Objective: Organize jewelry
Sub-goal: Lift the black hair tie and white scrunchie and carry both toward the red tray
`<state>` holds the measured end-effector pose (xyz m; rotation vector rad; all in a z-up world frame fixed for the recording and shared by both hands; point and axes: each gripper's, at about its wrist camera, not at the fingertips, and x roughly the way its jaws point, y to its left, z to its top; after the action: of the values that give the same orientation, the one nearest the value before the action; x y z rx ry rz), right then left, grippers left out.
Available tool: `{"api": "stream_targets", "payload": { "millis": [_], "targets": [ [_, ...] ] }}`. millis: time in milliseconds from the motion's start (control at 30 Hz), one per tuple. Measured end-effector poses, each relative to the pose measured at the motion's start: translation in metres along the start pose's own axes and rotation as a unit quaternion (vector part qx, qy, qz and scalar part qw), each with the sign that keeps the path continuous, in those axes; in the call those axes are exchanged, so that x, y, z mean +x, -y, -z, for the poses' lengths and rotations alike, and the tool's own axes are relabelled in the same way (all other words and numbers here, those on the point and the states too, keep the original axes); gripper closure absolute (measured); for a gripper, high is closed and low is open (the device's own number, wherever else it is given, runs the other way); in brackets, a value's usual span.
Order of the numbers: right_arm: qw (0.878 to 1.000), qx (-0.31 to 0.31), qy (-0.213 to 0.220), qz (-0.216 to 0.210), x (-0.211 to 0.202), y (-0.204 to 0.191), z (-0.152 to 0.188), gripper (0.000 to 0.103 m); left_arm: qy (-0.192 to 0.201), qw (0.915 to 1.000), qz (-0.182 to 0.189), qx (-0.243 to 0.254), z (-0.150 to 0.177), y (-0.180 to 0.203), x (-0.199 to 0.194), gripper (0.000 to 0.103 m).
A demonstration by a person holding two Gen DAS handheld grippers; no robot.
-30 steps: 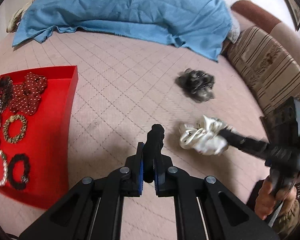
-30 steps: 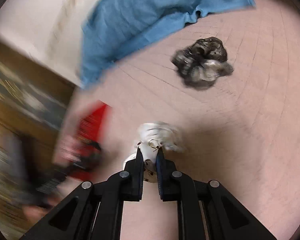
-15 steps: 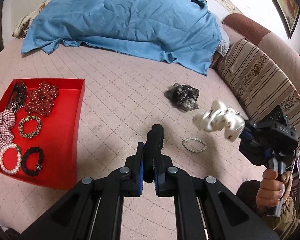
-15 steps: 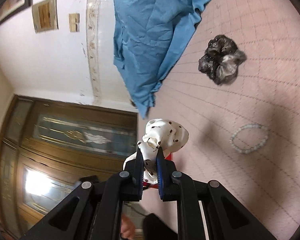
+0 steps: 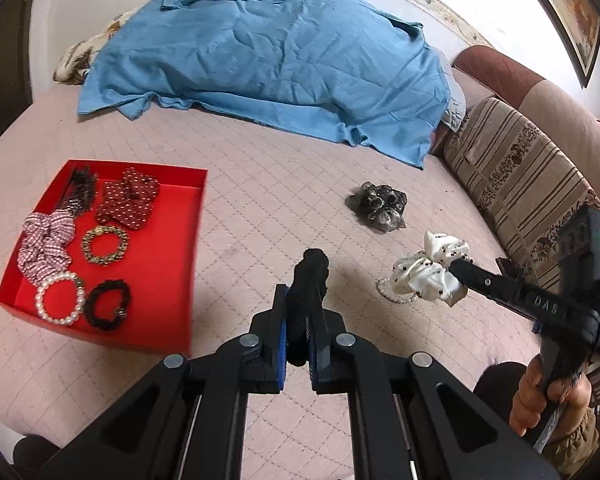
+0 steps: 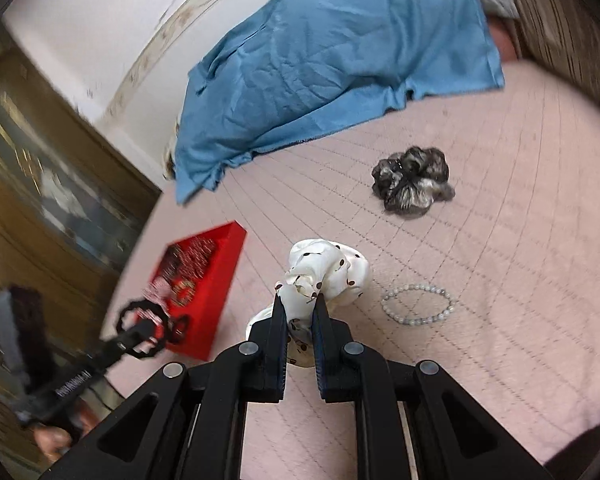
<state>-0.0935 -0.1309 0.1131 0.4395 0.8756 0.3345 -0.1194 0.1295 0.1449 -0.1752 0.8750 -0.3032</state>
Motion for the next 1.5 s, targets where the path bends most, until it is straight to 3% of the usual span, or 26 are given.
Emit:
{"api": "stream_targets", "payload": {
  "millis": [167, 433, 1167, 1500],
  "targets": [
    [0.998, -0.054, -0.003, 0.038, -0.003, -0.028, 0.01, 0.091, 0.013, 0.9998, -0.016, 0.003, 0.003, -0.001, -0.012, 0.096],
    [0.993, -0.1, 0.002, 0.062, -0.01, -0.061, 0.022, 0.091, 0.031, 0.9989, -0.034, 0.008, 0.006, -0.003, -0.029, 0.095],
    [0.987, -0.149, -0.015, 0.06, -0.002, -0.104, 0.036, 0.091, 0.044, 0.9937, -0.103, 0.006, 0.009, -0.022, -0.047, 0.095],
    [0.983, -0.174, -0.028, 0.049, 0.018, -0.126, 0.031, 0.09, 0.039, 0.9934, -0.108, -0.006, 0.008, -0.038, -0.041, 0.095]
  ]
}}
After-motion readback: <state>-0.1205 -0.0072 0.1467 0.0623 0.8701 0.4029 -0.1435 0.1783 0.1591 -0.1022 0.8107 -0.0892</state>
